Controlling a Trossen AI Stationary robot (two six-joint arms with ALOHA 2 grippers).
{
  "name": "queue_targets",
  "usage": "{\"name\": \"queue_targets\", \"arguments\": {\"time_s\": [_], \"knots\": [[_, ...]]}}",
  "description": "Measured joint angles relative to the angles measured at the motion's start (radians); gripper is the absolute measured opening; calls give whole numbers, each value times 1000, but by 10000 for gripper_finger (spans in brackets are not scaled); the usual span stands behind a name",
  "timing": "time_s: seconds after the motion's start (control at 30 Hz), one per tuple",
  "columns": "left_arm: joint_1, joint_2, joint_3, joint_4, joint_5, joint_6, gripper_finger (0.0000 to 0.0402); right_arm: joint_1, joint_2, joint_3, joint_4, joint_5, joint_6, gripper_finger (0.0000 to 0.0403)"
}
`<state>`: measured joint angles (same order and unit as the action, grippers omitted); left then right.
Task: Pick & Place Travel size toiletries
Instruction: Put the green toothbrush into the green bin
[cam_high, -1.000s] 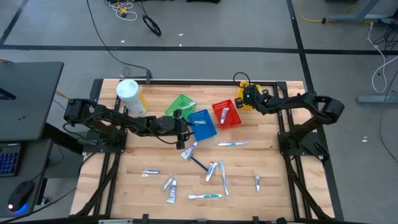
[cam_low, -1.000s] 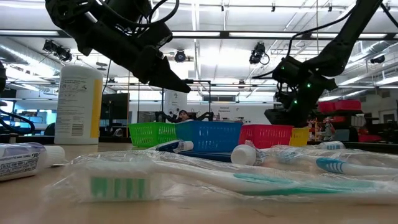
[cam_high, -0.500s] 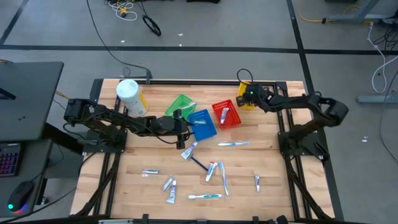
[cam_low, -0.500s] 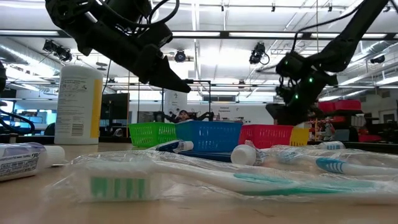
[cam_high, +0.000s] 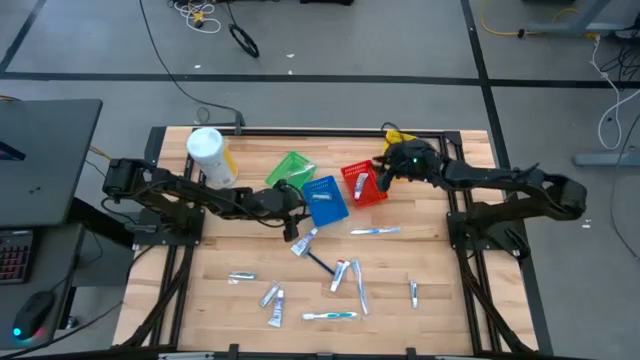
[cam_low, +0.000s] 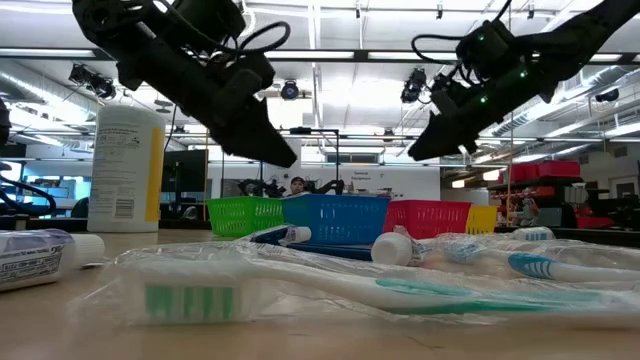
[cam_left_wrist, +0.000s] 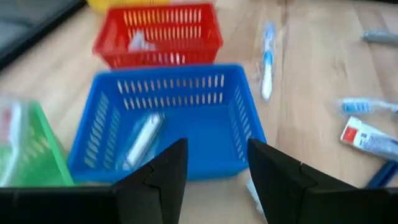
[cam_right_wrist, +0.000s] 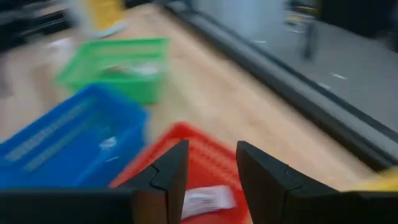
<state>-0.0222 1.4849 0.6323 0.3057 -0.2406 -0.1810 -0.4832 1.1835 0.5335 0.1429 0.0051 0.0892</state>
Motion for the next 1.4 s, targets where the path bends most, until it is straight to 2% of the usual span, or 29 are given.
{"name": "queue_targets", "arguments": {"time_s": [0.2,0.37,0.6,0.83,0.97,1.2,1.33,1.4], "knots": [[-77,0,0,-61,9,-68,176,116,59,0,78,-118,-133,144],[-154,0,0,-65,-73,-153,176,155,121,0,278,-107,-288,144],[-229,0,0,-185,-186,-339,176,156,176,0,603,-103,-290,144],[-297,6,0,-231,-209,-465,176,156,179,0,640,-70,-297,144],[-321,6,0,-245,-244,-466,176,156,179,0,639,-18,-308,144],[-349,6,0,-286,-189,-454,176,156,179,0,617,-6,-308,144],[-342,6,0,-176,-179,-325,176,156,179,0,624,-6,-308,144],[-326,6,0,-136,-138,-228,176,156,179,0,630,-6,-308,144]]}}
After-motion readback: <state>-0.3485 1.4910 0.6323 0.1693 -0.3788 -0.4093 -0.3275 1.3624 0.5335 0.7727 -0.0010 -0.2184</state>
